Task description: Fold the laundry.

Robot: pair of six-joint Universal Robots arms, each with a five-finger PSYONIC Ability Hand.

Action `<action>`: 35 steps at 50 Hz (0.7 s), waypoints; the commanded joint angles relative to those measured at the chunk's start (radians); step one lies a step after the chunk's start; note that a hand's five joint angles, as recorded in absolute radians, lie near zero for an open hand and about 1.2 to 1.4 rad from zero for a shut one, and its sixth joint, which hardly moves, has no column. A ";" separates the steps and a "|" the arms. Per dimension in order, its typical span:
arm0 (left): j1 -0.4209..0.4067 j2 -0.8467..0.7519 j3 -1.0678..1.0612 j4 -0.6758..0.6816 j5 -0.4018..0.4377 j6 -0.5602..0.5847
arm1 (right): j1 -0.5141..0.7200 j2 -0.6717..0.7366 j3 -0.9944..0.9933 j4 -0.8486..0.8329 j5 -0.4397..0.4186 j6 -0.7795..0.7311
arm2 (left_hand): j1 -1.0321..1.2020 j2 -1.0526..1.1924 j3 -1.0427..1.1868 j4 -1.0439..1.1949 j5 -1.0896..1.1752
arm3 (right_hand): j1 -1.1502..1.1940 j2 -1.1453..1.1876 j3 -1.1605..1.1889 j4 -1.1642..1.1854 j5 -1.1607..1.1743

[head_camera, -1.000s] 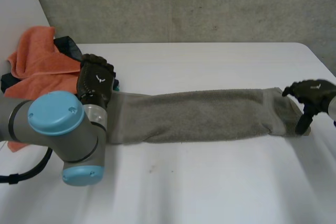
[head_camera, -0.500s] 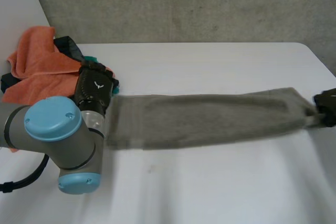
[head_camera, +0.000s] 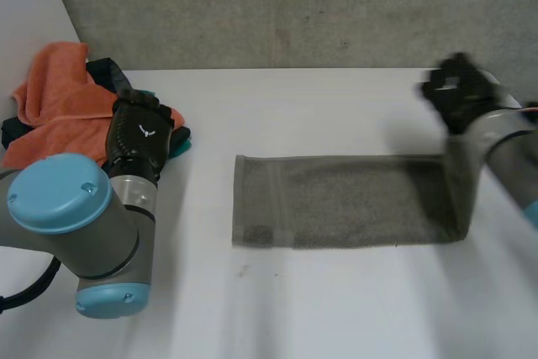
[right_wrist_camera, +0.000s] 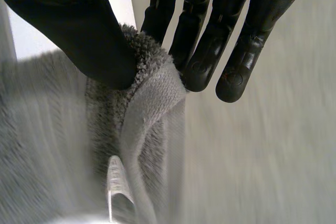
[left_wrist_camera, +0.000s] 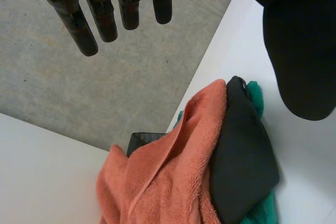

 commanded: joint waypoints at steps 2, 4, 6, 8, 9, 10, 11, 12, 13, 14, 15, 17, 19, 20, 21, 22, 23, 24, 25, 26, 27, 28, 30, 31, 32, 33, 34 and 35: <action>-0.003 0.033 -0.027 0.000 -0.001 -0.001 | 0.390 0.051 0.057 -0.029 -0.233 -0.005 | -0.014 -0.028 -0.035 -0.027 -0.042 | 0.419 0.219 0.210 0.208 0.243; -0.005 0.036 -0.032 0.000 -0.001 -0.001 | 0.430 0.087 0.066 -0.029 -0.259 -0.012 | -0.017 -0.031 -0.037 -0.030 -0.045 | 0.419 0.219 0.210 0.208 0.243; -0.006 0.036 -0.033 0.000 -0.001 -0.001 | 0.474 0.133 0.074 -0.025 -0.271 -0.012 | -0.017 -0.031 -0.037 -0.030 -0.045 | 0.419 0.219 0.210 0.208 0.243; -0.008 0.035 -0.033 0.000 -0.003 -0.001 | 0.485 0.155 0.073 -0.022 -0.264 -0.012 | -0.017 -0.031 -0.037 -0.030 -0.045 | 0.419 0.219 0.210 0.208 0.243; -0.009 0.035 -0.033 0.000 -0.003 -0.001 | 0.488 0.166 0.068 -0.022 -0.252 -0.009 | -0.014 -0.028 -0.035 -0.027 -0.042 | 0.092 -0.108 -0.117 -0.120 -0.085; -0.011 0.035 -0.032 0.000 -0.001 -0.002 | 0.488 0.166 0.066 -0.020 -0.245 -0.003 | -0.014 -0.028 -0.034 -0.027 -0.042 | -0.170 -0.370 -0.379 -0.382 -0.347; -0.011 0.035 -0.032 0.000 -0.001 -0.001 | 0.487 0.160 0.066 -0.020 -0.241 0.004 | -0.014 -0.028 -0.034 -0.027 -0.042 | -0.408 -0.608 -0.617 -0.620 -0.585; -0.011 0.033 -0.030 0.000 -0.001 -0.001 | 0.487 0.158 0.068 -0.020 -0.233 0.012 | -0.017 -0.031 -0.037 -0.030 -0.045 | -0.591 -0.791 -0.800 -0.802 -0.767; -0.012 0.033 -0.030 0.000 -0.001 -0.002 | 0.488 0.147 0.069 -0.023 -0.215 0.042 | -0.014 -0.028 -0.035 -0.027 -0.042 | -0.802 -1.003 -1.011 -1.014 -0.979; -0.015 0.033 -0.026 0.002 -0.001 -0.002 | 0.488 0.137 0.069 -0.025 -0.203 0.066 | -0.014 -0.028 -0.034 -0.027 -0.042 | -0.802 -1.003 -1.011 -1.014 -0.979; -0.018 0.033 -0.023 0.002 -0.001 -0.002 | 0.484 0.126 0.069 -0.026 -0.190 0.095 | -0.017 -0.031 -0.037 -0.030 -0.045 | -0.802 -1.003 -1.011 -1.014 -0.979; -0.031 0.033 -0.015 0.005 -0.001 -0.006 | 0.437 0.070 0.071 -0.025 -0.152 0.223 | -0.017 -0.031 -0.037 -0.030 -0.045 | -0.802 -1.003 -1.011 -1.014 -0.979; -0.055 0.033 -0.003 0.012 -0.001 -0.004 | 0.380 0.022 0.077 -0.022 -0.123 0.350 | -0.017 -0.031 -0.037 -0.030 -0.045 | -0.802 -1.003 -1.011 -1.014 -0.979; -0.064 0.032 0.003 0.012 -0.001 -0.006 | 0.320 -0.018 0.086 -0.015 -0.095 0.492 | -0.017 -0.031 -0.037 -0.030 -0.045 | -0.802 -1.003 -1.011 -1.014 -0.979; -0.075 0.029 0.013 0.012 -0.001 -0.006 | 0.295 -0.033 0.094 -0.012 -0.084 0.555 | -0.017 -0.031 -0.037 -0.030 -0.045 | -0.802 -1.003 -1.011 -1.014 -0.979; -0.098 0.024 0.029 0.014 -0.001 -0.010 | 0.272 -0.049 0.103 -0.008 -0.077 0.619 | -0.017 -0.031 -0.037 -0.030 -0.045 | -0.802 -1.003 -1.011 -1.014 -0.979; -0.121 0.023 0.045 0.014 -0.001 -0.018 | 0.234 -0.082 0.129 0.012 -0.072 0.750 | -0.017 -0.031 -0.037 -0.030 -0.045 | -0.802 -1.003 -1.011 -1.014 -0.979; -0.133 0.021 0.052 0.012 -0.001 -0.022 | 0.226 -0.089 0.137 0.020 -0.074 0.783 | -0.017 -0.031 -0.037 -0.030 -0.045 | -0.802 -1.003 -1.011 -1.014 -0.979; -0.152 0.018 0.065 0.014 -0.001 -0.032 | 0.200 -0.106 0.163 0.047 -0.078 0.834 | -0.017 -0.031 -0.037 -0.030 -0.045 | -0.802 -1.003 -1.011 -1.014 -0.979; -0.160 0.015 0.069 0.014 -0.001 -0.038 | 0.189 -0.112 0.177 0.063 -0.078 0.842 | -0.017 -0.031 -0.037 -0.030 -0.045 | -0.802 -1.003 -1.011 -1.014 -0.979; -0.178 0.004 0.085 0.014 -0.003 -0.047 | 0.179 -0.115 0.189 0.078 -0.078 0.840 | -0.017 -0.031 -0.037 -0.030 -0.045 | -0.802 -1.003 -1.011 -1.014 -0.979; -0.186 -0.003 0.091 0.012 -0.003 -0.050 | 0.168 -0.116 0.203 0.093 -0.078 0.833 | -0.017 -0.031 -0.037 -0.030 -0.045 | -0.802 -1.003 -1.011 -1.014 -0.979; -0.210 -0.034 0.112 0.012 -0.004 -0.055 | 0.127 -0.113 0.244 0.136 -0.077 0.788 | -0.017 -0.031 -0.037 -0.030 -0.045 | -0.802 -1.003 -1.011 -1.014 -0.979; -0.218 -0.043 0.118 0.012 -0.004 -0.055 | 0.111 -0.112 0.258 0.149 -0.077 0.766 | -0.017 -0.031 -0.037 -0.030 -0.045 | -0.802 -1.003 -1.011 -1.014 -0.979; -0.224 -0.051 0.121 0.011 -0.004 -0.055 | 0.096 -0.110 0.272 0.156 -0.077 0.741 | -0.014 -0.028 -0.035 -0.027 -0.042 | -0.802 -1.003 -1.011 -1.014 -0.979; -0.232 -0.057 0.125 0.012 -0.004 -0.055 | 0.065 -0.107 0.298 0.167 -0.069 0.686 | -0.017 -0.031 -0.037 -0.030 -0.045 | -0.802 -1.003 -1.011 -1.014 -0.979; -0.244 -0.066 0.126 0.011 -0.004 -0.053 | 0.053 -0.103 0.310 0.170 -0.064 0.658 | -0.014 -0.028 -0.035 -0.027 -0.042 | -0.802 -1.003 -1.011 -1.014 -0.979; -0.249 -0.068 0.126 0.012 -0.004 -0.053 | 0.039 -0.094 0.319 0.173 -0.061 0.628 | -0.017 -0.031 -0.037 -0.030 -0.045 | -0.802 -1.003 -1.011 -1.014 -0.979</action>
